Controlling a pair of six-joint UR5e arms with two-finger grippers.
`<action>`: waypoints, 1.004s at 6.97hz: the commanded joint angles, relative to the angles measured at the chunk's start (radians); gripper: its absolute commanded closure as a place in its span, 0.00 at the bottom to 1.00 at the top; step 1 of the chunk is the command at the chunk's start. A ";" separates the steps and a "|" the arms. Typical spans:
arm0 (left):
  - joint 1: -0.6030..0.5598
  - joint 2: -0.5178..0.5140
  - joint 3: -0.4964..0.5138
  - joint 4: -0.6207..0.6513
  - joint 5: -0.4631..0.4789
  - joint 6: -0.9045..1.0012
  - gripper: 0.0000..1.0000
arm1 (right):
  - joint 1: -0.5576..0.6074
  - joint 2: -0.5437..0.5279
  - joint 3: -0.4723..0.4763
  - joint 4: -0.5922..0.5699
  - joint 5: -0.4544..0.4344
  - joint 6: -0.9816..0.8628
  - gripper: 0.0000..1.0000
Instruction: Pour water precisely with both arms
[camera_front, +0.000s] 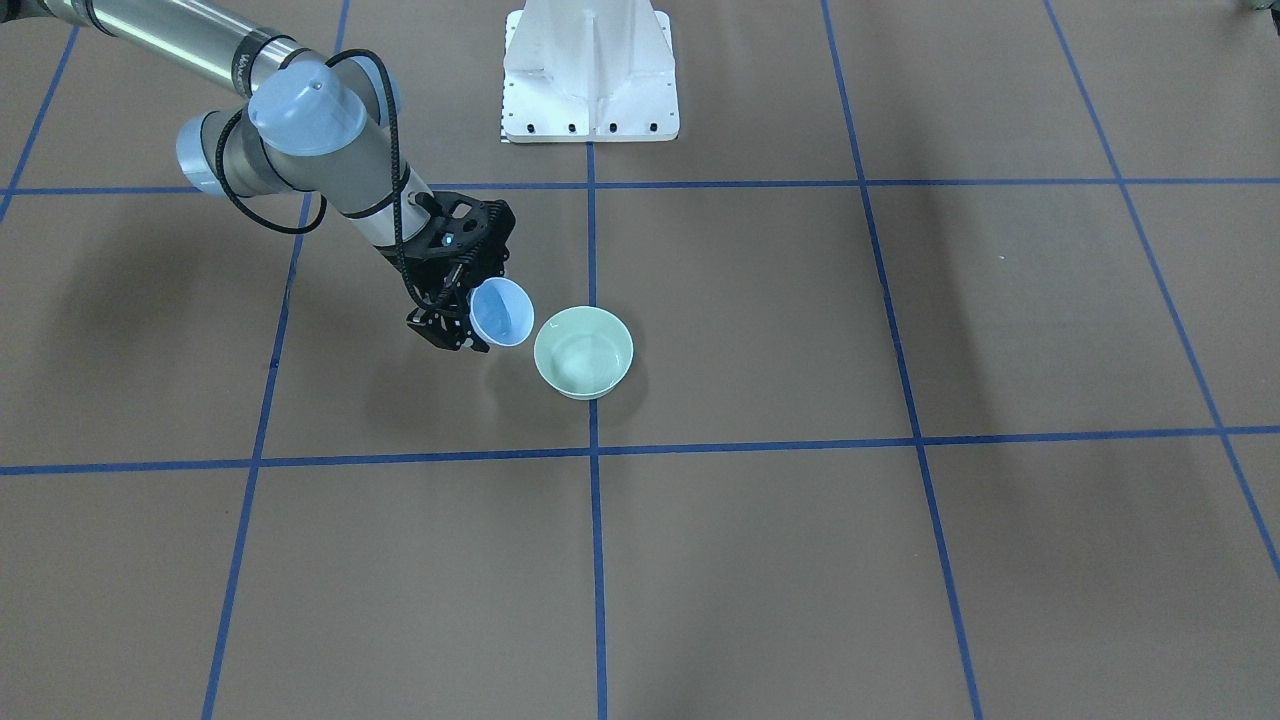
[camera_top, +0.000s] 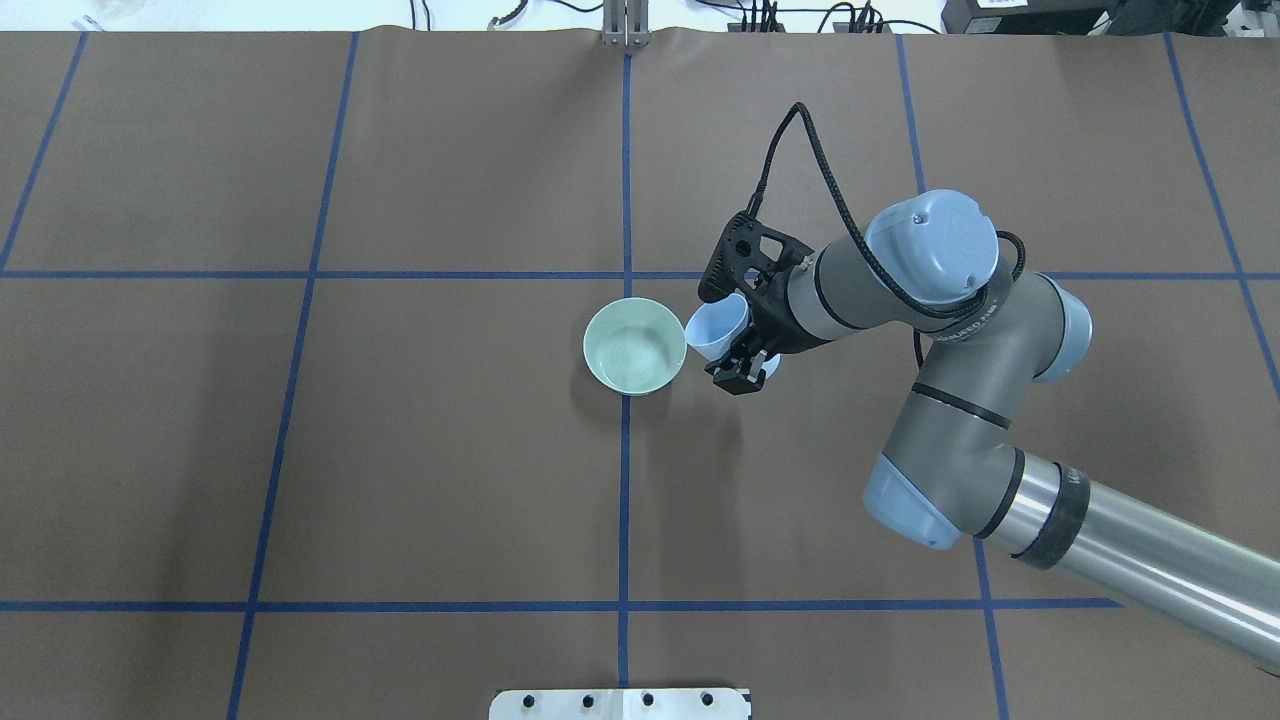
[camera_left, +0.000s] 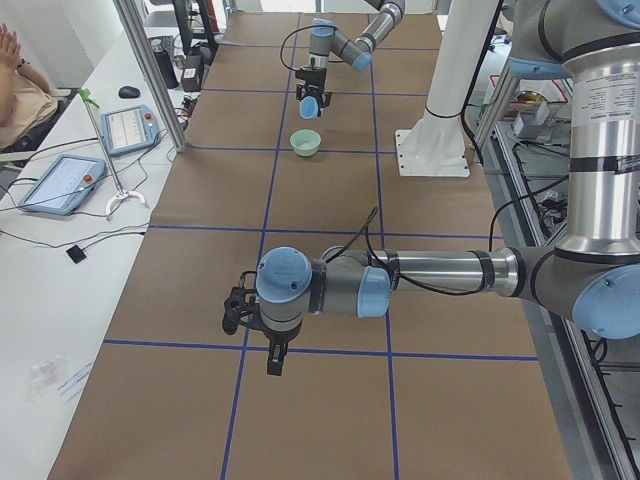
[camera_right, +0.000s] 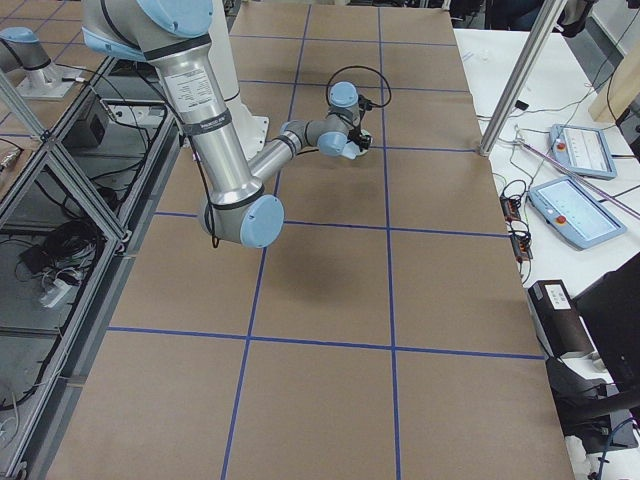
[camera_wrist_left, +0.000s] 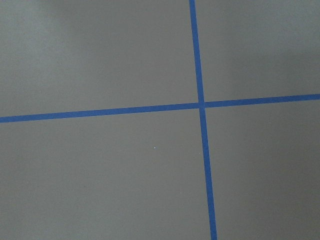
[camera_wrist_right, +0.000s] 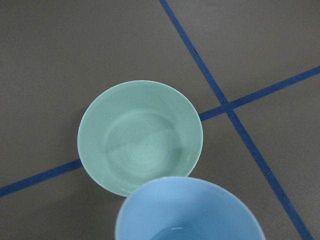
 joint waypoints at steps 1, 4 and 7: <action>0.000 0.001 0.004 0.000 0.000 0.000 0.00 | -0.024 0.106 0.006 -0.218 0.000 0.050 1.00; 0.000 0.001 0.012 0.000 0.000 0.000 0.00 | -0.041 0.165 -0.001 -0.364 -0.004 0.056 1.00; 0.000 0.001 0.017 0.000 0.000 0.000 0.00 | -0.044 0.231 -0.004 -0.524 -0.007 0.058 1.00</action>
